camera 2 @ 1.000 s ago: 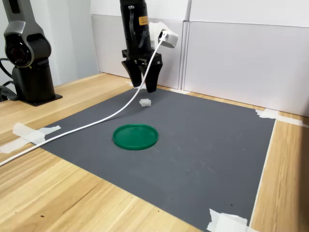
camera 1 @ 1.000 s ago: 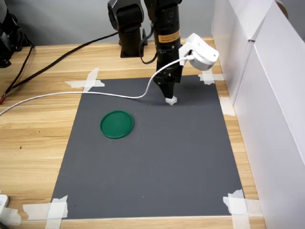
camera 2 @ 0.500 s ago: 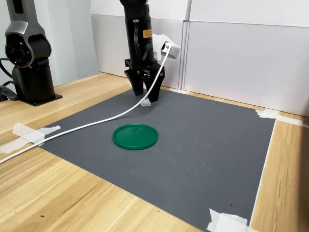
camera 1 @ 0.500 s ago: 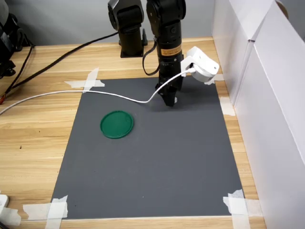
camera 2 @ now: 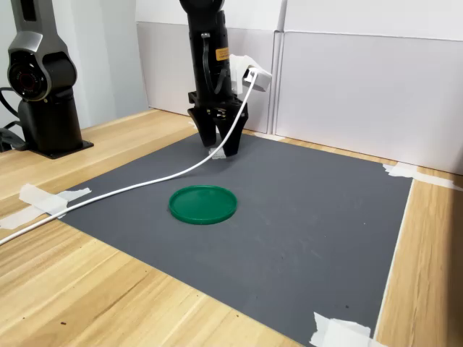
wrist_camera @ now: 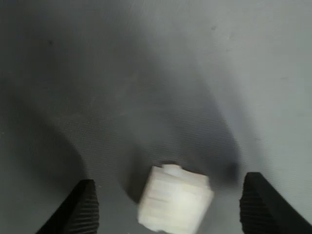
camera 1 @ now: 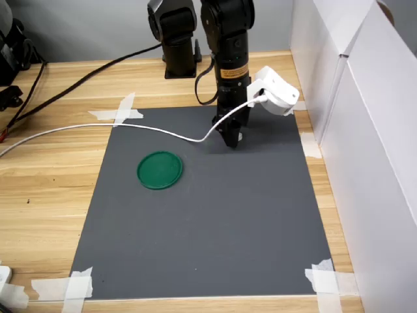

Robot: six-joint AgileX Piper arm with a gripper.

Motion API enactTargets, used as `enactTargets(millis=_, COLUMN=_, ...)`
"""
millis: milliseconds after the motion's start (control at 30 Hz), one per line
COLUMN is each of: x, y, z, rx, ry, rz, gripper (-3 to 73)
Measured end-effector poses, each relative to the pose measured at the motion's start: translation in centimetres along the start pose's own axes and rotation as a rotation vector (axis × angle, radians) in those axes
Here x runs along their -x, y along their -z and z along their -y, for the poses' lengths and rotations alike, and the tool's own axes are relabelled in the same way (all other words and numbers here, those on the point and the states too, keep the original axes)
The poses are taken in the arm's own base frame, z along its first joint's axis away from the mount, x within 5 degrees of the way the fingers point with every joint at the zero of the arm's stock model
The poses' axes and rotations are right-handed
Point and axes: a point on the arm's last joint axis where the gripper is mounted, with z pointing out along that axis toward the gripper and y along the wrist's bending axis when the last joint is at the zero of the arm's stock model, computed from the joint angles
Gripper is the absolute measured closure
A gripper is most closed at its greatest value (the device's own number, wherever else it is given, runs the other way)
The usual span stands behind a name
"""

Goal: Grasp a white terminal and put it in the green lid.

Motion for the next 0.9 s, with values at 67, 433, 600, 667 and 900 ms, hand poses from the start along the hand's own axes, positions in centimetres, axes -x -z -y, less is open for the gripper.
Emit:
enactTargets(millis=67, x=0.0, y=0.0, z=0.0, rx=0.0, ry=-0.005, rz=-0.002, gripper=-0.6)
enactTargets(millis=433, x=-0.1, y=0.0, z=0.1, rx=-0.009, ry=0.002, rz=-0.008, gripper=17.4)
enactTargets(millis=600, x=-0.1, y=0.0, z=0.1, rx=-0.009, ry=-0.011, rz=-0.008, gripper=40.0)
enactTargets(millis=667, x=-0.1, y=0.0, z=0.1, rx=-0.009, ry=-0.013, rz=-0.008, gripper=40.0)
enactTargets(millis=900, x=0.1, y=1.7, z=0.2, rx=-0.05, ry=0.009, rz=0.031, gripper=40.0)
